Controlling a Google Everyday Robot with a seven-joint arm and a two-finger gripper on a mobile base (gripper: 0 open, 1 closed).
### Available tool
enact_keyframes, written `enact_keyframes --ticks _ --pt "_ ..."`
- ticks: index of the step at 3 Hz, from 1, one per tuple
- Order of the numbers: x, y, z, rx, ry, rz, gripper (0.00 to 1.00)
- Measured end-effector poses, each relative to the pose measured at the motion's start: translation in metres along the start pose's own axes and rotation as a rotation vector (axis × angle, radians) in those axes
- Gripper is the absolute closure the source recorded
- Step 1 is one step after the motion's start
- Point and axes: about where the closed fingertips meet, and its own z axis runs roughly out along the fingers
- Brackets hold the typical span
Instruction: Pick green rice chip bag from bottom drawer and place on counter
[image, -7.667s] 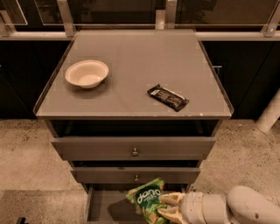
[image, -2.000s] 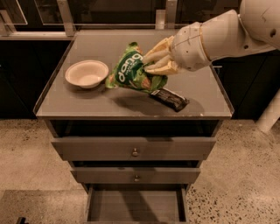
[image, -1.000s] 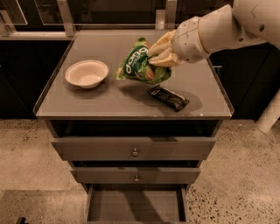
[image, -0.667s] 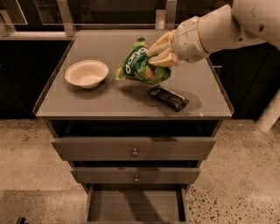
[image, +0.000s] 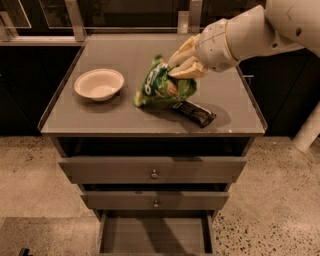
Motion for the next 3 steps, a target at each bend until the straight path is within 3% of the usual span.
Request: enact_keyframes --ticks 1,2,3 --pt "0.0000 0.0000 0.0000 0.000 0.000 0.000 0.11" --pt "-0.0001 0.0000 0.0001 0.000 0.000 0.000 0.00" --pt "-0.0001 0.0000 0.0001 0.000 0.000 0.000 0.00"
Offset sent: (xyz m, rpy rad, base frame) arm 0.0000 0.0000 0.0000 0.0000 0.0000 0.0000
